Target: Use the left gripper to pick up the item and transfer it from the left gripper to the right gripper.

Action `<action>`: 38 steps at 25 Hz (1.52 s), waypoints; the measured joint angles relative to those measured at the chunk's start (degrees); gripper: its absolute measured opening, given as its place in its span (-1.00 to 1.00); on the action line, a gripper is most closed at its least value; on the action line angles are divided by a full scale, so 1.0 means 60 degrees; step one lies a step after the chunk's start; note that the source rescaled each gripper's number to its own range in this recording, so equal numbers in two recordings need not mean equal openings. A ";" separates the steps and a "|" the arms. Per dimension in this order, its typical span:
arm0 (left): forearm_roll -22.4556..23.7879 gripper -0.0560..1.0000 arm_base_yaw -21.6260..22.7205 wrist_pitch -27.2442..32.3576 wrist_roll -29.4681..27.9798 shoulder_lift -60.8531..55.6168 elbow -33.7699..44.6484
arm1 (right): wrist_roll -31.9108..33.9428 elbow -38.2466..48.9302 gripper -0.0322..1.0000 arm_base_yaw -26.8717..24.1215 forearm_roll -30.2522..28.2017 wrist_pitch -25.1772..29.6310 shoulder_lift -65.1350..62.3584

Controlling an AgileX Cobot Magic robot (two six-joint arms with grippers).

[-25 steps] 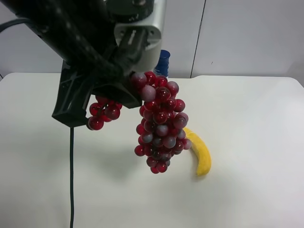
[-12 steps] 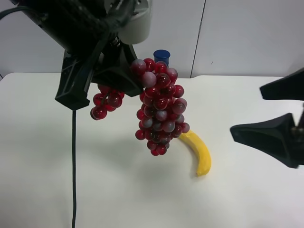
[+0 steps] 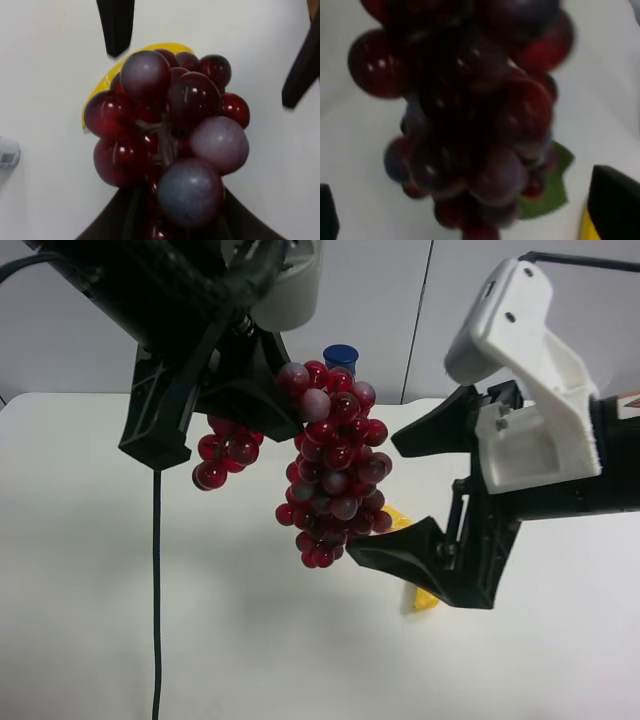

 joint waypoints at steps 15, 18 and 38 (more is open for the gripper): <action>-0.0656 -0.88 0.0018 -0.0022 0.0145 0.0000 0.0000 | -0.2984 0.0000 1.00 0.0144 0.2570 -0.1148 0.1182; -0.0957 -0.88 0.0018 -0.0092 0.0258 0.0000 0.0000 | -0.3793 0.0000 1.00 0.0144 0.3331 -0.1092 0.1182; -0.1407 -0.89 0.0018 -0.0319 0.0458 -0.0012 0.0000 | -0.5046 0.0000 -0.47 0.0144 0.4489 -0.0746 0.1182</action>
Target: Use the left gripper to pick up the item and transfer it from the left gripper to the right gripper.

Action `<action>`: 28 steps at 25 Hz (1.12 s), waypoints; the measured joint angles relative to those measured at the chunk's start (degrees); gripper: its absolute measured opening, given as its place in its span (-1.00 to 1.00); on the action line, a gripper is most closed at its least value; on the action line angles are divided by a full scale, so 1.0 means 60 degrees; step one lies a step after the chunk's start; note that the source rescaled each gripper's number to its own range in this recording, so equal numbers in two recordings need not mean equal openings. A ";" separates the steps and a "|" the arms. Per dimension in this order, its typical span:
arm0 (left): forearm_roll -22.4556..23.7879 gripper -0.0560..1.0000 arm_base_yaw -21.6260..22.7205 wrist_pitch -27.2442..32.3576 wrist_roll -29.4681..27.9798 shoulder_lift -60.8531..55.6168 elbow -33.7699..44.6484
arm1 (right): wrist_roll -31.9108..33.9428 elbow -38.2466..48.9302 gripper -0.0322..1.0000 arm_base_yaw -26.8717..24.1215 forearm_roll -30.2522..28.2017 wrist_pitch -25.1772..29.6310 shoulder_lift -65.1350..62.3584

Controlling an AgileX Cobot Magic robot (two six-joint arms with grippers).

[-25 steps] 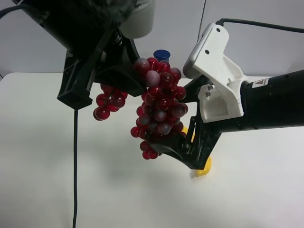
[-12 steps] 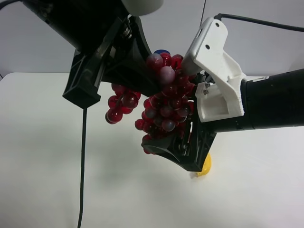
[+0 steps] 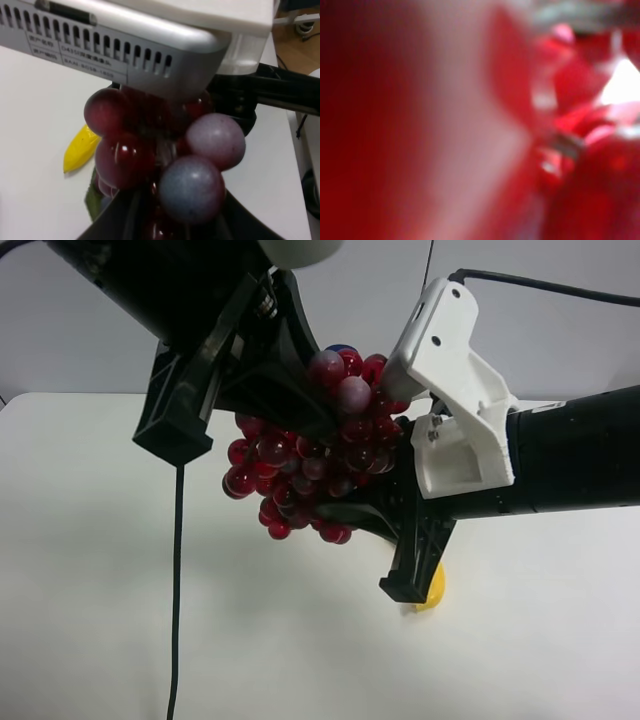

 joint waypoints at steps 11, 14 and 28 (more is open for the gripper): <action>0.0455 0.35 0.0000 -0.0189 -0.0035 0.0000 -0.0011 | 0.0000 0.0000 -0.87 0.0000 -0.0008 -0.0125 0.0011; 0.0498 0.89 0.0000 -0.0245 -0.0035 0.0000 -0.0011 | 0.0000 0.0000 -0.91 0.0000 -0.0008 -0.0098 0.0011; 0.1124 0.99 0.0000 -0.0214 -0.0106 -0.0158 -0.0011 | -0.0007 0.0000 -0.91 0.0000 -0.0008 -0.0057 0.0011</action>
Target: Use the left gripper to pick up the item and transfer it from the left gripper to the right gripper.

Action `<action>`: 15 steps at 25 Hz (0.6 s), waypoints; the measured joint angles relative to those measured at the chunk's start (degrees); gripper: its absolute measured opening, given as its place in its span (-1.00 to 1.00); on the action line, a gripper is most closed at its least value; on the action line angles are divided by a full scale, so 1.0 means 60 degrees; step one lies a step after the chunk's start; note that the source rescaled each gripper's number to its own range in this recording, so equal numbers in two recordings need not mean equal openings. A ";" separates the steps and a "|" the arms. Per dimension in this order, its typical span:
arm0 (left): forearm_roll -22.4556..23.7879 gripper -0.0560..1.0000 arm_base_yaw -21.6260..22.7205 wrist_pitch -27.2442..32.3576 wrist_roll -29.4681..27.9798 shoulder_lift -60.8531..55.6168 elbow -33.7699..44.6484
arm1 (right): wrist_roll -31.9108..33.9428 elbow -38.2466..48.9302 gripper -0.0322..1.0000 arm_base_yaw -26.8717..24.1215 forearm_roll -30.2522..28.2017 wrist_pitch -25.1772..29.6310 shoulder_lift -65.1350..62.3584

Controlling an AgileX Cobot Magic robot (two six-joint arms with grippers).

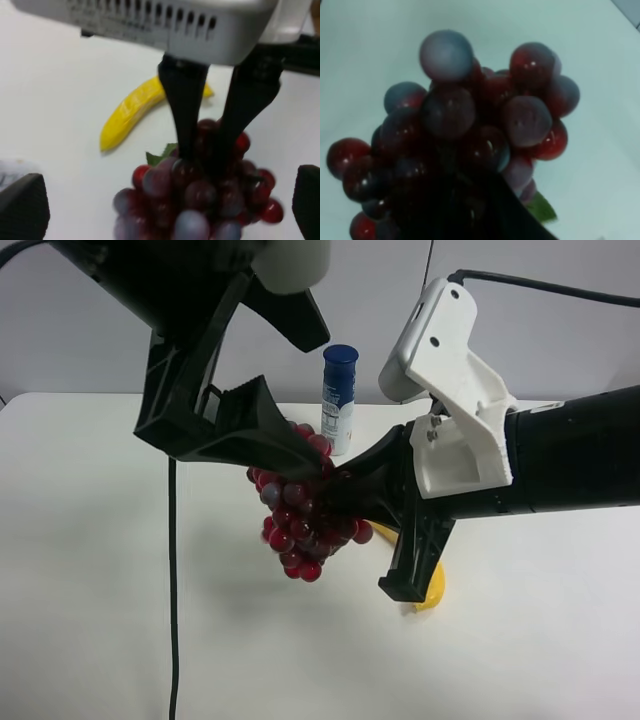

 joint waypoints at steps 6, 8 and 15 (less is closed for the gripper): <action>0.1152 0.99 0.0348 0.0065 -0.1671 -0.0604 0.0000 | 0.0000 0.0000 -0.91 0.0000 0.0000 0.0008 0.0000; 0.1420 0.99 0.0642 0.0185 -0.2422 -0.0842 0.0000 | 0.0000 0.0000 -0.91 0.0000 0.0000 0.0008 0.0000; 0.1627 0.99 0.1534 0.1637 -0.4579 -0.1845 0.0000 | 0.0000 0.0000 -0.91 0.0000 0.0000 0.0000 0.0000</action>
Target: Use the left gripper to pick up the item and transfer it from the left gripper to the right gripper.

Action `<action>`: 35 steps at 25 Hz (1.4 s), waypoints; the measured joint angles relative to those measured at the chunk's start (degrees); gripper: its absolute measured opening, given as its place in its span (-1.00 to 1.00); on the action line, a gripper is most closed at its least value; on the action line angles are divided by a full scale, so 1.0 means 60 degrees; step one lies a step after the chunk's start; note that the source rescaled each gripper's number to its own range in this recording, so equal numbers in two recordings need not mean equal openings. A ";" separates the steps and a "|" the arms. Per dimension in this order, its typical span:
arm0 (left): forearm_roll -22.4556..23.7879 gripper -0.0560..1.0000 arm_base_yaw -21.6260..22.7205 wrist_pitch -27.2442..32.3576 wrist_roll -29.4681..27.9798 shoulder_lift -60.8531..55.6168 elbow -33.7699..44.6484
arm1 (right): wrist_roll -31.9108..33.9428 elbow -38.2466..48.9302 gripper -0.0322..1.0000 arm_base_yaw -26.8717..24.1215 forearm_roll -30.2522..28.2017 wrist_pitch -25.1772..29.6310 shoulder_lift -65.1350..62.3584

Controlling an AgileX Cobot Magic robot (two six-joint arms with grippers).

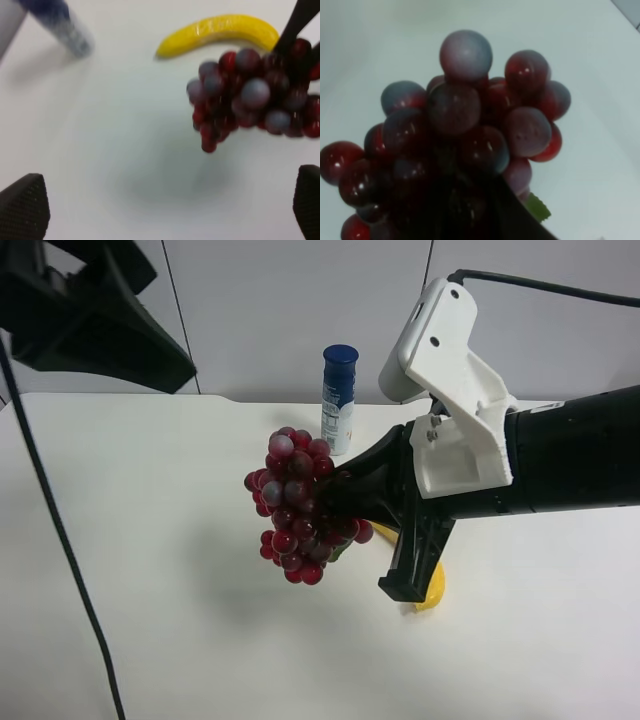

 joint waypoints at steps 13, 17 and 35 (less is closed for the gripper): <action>0.0666 0.99 0.0664 0.1100 -0.2549 -0.2921 0.1198 | 0.0000 0.0000 -0.93 0.0000 0.0000 0.0000 0.0000; 0.0717 0.99 0.0664 0.1126 -0.3083 -0.4620 0.3003 | 0.0000 0.0000 -0.93 0.0000 0.0000 0.0000 0.0000; 0.0736 0.99 0.0664 0.0872 -0.3632 -1.1025 0.7419 | 0.0000 0.0000 -0.94 0.0000 0.0000 0.0000 0.0000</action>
